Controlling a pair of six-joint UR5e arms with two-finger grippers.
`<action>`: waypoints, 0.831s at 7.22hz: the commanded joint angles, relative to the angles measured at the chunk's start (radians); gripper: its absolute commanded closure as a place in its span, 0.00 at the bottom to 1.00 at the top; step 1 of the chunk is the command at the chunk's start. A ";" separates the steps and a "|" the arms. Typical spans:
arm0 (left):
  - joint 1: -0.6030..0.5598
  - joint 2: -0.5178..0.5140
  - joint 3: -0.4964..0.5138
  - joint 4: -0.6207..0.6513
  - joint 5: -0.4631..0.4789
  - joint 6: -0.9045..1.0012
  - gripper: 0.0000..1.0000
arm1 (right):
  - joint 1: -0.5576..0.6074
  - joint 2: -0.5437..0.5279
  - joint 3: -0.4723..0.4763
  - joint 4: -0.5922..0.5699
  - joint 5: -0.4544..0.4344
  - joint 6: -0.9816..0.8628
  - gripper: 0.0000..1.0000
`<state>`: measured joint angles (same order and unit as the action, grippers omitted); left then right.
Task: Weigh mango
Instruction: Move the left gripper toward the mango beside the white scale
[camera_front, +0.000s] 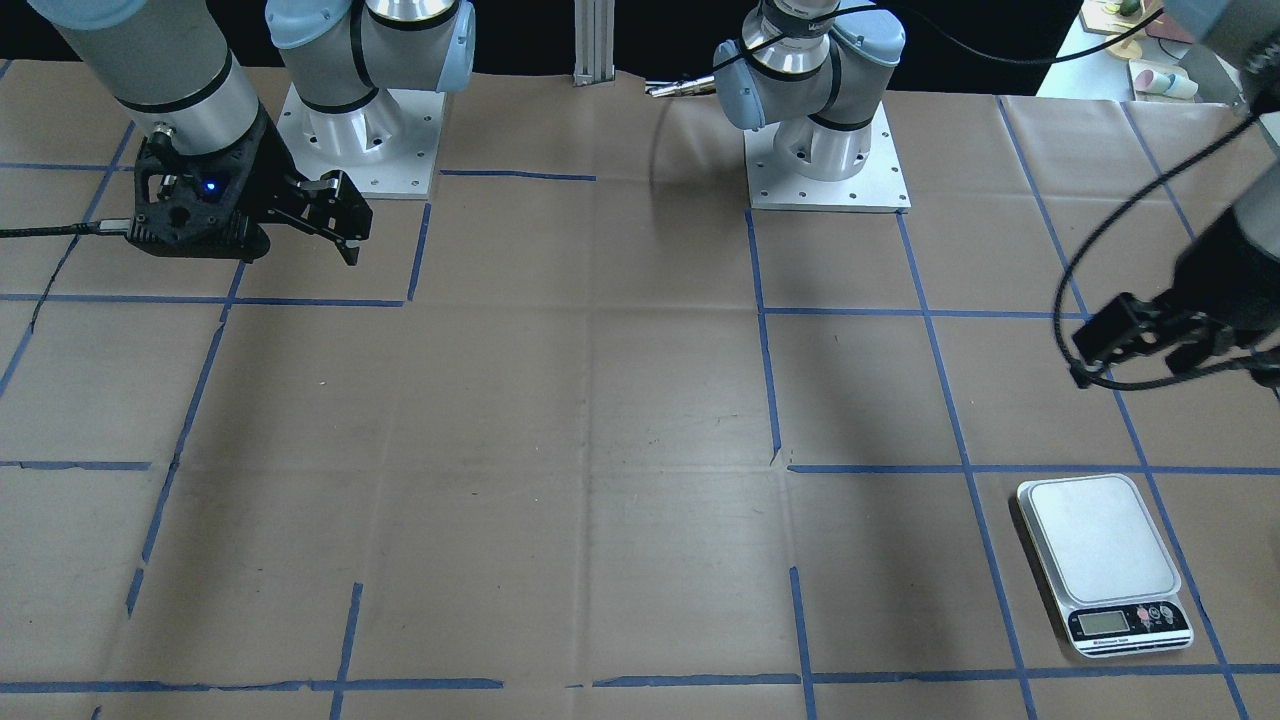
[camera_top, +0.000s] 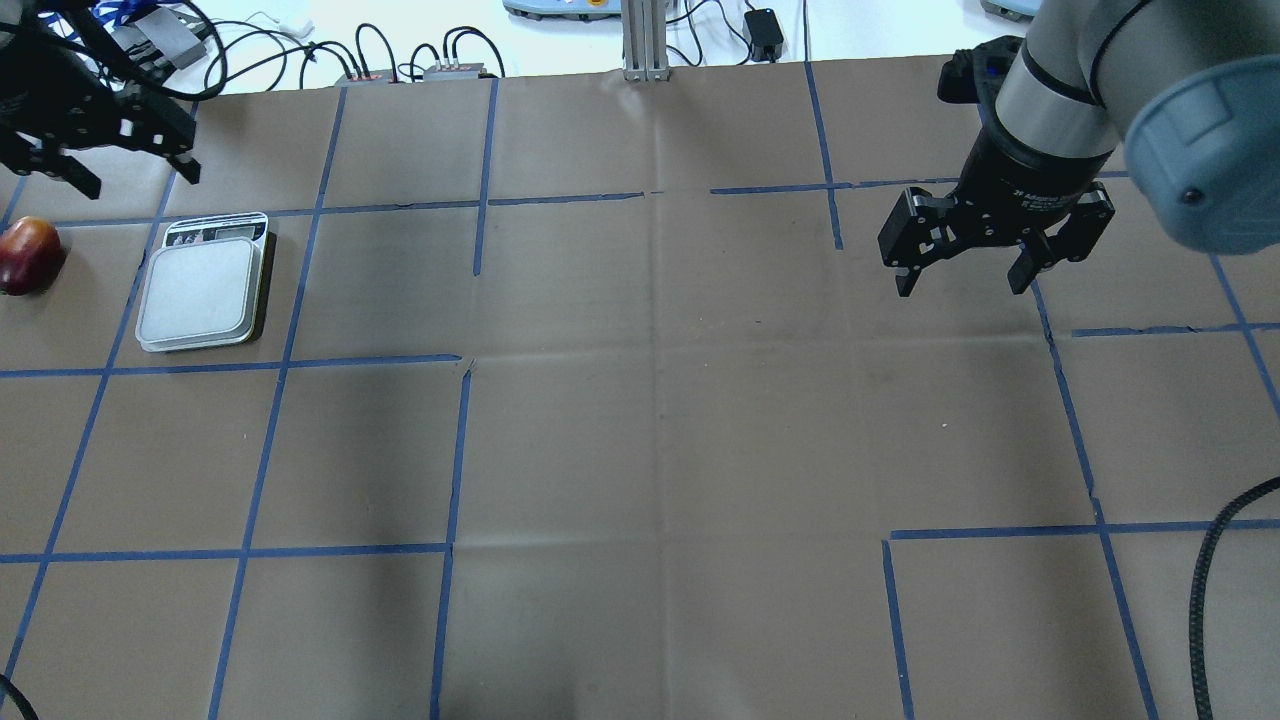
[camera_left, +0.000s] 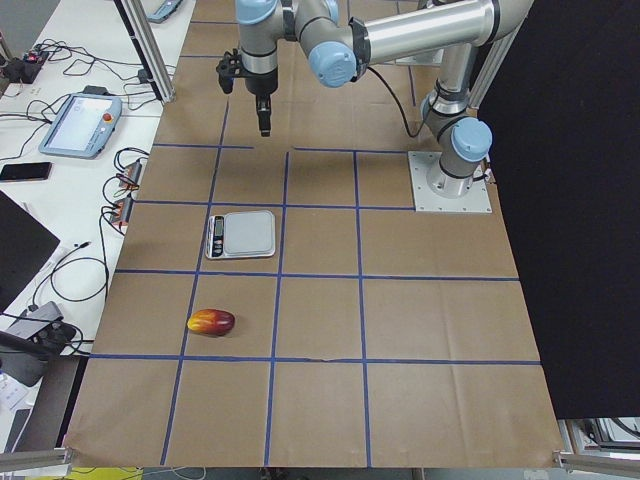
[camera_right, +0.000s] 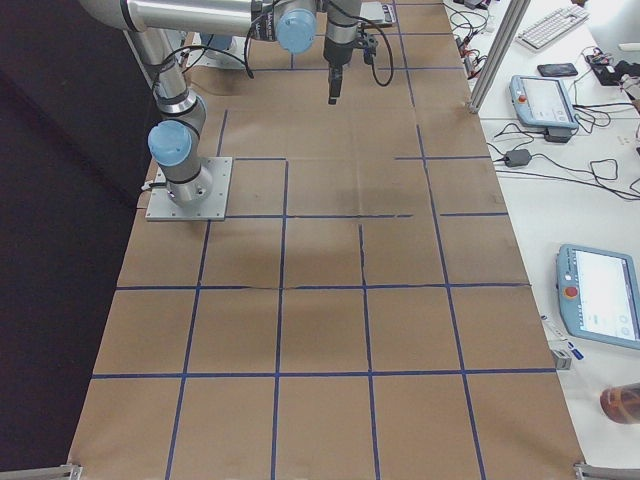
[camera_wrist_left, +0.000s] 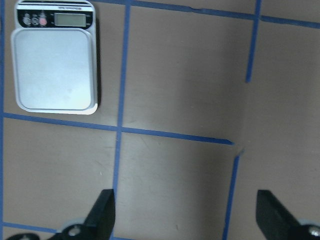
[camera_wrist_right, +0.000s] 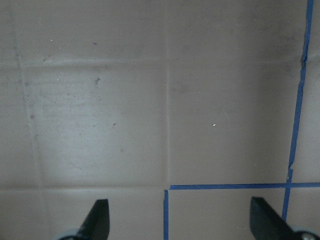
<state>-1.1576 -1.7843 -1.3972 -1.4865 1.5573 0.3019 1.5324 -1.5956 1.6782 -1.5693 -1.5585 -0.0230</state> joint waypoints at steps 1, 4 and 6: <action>0.184 -0.197 0.195 0.003 0.004 0.242 0.00 | 0.000 0.000 0.000 0.000 0.000 0.000 0.00; 0.298 -0.540 0.609 -0.014 0.003 0.420 0.00 | 0.000 0.000 0.000 0.000 0.000 0.000 0.00; 0.318 -0.683 0.725 -0.017 0.000 0.460 0.00 | 0.000 0.000 0.000 0.002 0.000 0.000 0.00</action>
<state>-0.8520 -2.3822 -0.7402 -1.5011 1.5588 0.7392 1.5325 -1.5956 1.6782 -1.5688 -1.5585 -0.0230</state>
